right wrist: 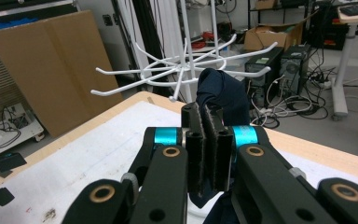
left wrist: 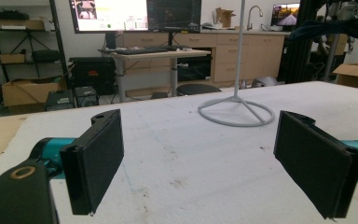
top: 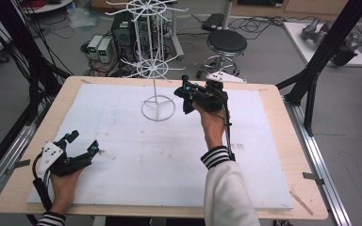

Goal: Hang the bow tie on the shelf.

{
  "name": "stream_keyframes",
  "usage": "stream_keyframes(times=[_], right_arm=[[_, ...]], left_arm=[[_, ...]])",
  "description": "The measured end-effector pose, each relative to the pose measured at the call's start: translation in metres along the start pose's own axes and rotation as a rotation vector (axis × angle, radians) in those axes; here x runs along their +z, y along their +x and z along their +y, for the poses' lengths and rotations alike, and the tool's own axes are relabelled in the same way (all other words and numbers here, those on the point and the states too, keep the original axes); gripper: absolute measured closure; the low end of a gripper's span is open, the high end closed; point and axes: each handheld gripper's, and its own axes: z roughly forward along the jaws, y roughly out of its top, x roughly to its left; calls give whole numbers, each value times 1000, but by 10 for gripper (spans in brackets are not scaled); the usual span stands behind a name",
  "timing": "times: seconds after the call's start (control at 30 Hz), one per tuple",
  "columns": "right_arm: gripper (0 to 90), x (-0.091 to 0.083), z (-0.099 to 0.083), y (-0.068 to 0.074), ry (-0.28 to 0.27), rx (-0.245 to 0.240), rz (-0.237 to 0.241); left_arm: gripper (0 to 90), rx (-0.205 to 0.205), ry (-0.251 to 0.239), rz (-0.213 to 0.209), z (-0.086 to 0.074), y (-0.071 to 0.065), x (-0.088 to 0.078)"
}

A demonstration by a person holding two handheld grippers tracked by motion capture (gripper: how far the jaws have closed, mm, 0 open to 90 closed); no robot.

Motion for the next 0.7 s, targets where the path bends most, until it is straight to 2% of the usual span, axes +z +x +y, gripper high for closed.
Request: stream_keyframes(times=[0.3, 0.7], right_arm=[[877, 11, 7, 13, 3, -3, 5], [876, 20, 9, 22, 4, 5, 21]], left_arm=[[163, -1, 0, 1, 0, 0, 0], [163, -3, -1, 0, 0, 0, 0]])
